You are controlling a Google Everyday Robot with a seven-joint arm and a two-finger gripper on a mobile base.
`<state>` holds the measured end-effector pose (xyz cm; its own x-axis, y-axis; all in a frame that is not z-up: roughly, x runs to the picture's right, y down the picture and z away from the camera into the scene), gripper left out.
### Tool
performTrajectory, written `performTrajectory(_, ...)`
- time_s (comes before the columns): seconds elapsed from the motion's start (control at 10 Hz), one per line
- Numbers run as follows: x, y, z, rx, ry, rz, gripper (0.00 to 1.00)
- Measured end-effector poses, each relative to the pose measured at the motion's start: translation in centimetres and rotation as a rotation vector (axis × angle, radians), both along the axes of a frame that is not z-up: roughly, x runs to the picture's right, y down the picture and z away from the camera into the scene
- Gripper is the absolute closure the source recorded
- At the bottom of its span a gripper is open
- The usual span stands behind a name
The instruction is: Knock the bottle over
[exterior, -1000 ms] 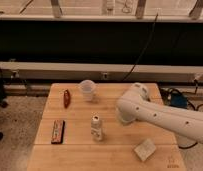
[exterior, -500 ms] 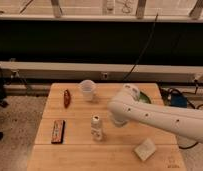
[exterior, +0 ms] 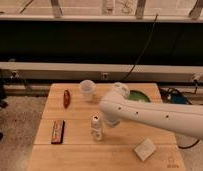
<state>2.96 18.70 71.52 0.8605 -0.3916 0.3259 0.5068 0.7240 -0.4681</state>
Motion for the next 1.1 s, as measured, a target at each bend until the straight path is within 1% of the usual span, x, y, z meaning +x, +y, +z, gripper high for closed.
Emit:
performTrajectory(0.1,-0.3,0.0,-0.1,-0.004,-0.003,-0.008,0.99)
performTrajectory(0.3,-3.1,-0.1,-0.4,-0.01,-0.033,-0.033,0.99)
performTrajectory(0.4,-3.8,-0.1,-0.6,-0.017,-0.04,-0.039,0.99)
performTrajectory(0.7,-4.7,-0.2,-0.8,-0.019,-0.056,-0.055,0.99)
performTrajectory(1.1,-6.9,-0.2,-1.0,-0.021,-0.077,-0.071,0.99)
